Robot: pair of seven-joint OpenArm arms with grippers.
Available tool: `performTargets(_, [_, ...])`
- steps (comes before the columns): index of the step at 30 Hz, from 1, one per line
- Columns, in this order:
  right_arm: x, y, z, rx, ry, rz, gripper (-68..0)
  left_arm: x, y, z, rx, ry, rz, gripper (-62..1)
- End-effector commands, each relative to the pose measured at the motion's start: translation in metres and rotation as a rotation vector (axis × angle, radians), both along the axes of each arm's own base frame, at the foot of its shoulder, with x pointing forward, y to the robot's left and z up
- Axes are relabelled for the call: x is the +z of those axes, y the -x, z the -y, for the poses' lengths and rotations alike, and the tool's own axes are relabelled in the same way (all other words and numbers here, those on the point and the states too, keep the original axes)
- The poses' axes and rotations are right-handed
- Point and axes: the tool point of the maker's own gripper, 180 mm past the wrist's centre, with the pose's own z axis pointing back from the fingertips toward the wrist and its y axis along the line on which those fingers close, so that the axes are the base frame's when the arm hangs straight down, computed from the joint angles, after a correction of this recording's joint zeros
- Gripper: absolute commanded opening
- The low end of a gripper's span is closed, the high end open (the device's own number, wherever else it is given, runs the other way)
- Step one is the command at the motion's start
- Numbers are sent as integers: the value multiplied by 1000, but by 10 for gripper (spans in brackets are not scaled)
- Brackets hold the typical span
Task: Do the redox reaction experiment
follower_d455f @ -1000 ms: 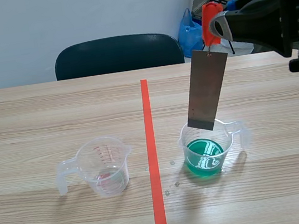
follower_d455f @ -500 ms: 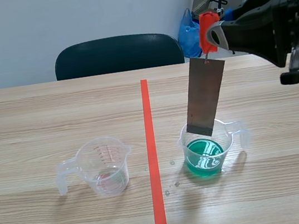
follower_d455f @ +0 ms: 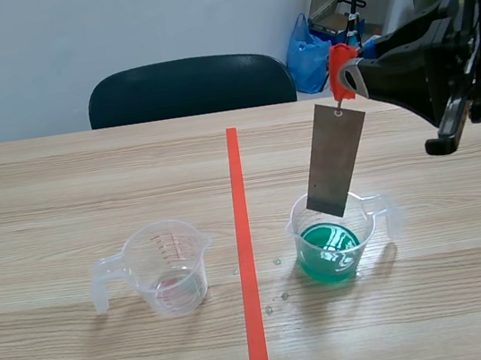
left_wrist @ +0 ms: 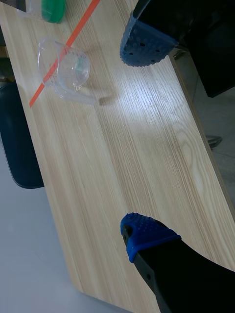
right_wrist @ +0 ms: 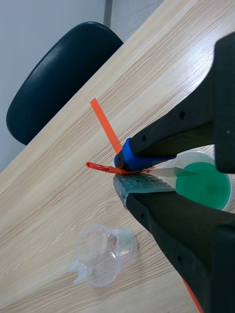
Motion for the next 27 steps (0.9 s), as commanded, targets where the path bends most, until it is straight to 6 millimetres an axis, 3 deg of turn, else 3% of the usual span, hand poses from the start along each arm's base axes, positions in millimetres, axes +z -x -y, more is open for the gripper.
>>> performTargets(1, [6,-5,2,-11,-20,19,-667,6,-2,3,-9,22,32,14])
performTargets(10, [-23,-11,7,-57,-23,-28,-667,6,-2,3,-9,22,32,14])
performTargets(19, [-57,-4,2,-41,-27,-107,-667,6,-2,3,-9,22,32,14])
performTargets(27, [-63,-4,2,-42,-3,-103,-667,6,-2,3,-9,22,32,14])
